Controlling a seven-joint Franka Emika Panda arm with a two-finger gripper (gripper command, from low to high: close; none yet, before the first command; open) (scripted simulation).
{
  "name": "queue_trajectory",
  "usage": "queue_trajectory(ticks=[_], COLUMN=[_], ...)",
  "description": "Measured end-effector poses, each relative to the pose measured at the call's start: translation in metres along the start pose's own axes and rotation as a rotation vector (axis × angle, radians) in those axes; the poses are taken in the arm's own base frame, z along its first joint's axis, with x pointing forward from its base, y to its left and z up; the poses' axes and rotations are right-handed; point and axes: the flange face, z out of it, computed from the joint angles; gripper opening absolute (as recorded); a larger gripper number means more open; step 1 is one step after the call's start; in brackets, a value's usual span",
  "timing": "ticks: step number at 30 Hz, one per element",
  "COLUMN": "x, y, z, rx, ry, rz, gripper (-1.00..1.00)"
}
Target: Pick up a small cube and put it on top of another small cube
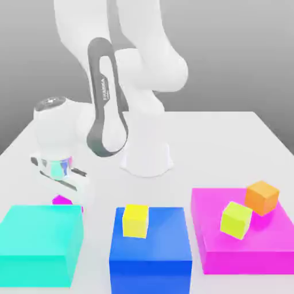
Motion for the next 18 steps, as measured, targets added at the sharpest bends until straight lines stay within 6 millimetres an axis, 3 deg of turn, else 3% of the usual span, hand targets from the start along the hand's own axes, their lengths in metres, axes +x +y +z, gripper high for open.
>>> queue_trajectory(ticks=[5, 6, 10, 14, 18], x=[0.000, 0.009, 0.004, -0.038, -0.116], y=[0.002, -0.001, -0.067, -0.141, -0.195], z=[-0.039, -0.049, -0.095, -0.149, -0.198], rx=[0.001, 0.012, 0.035, 0.050, 0.045], ry=[0.000, 0.020, 0.048, 0.054, 0.036], rz=[0.007, 0.004, -0.050, -0.114, -0.184], gripper=[-1.00, -1.00, -1.00, -1.00, -1.00])
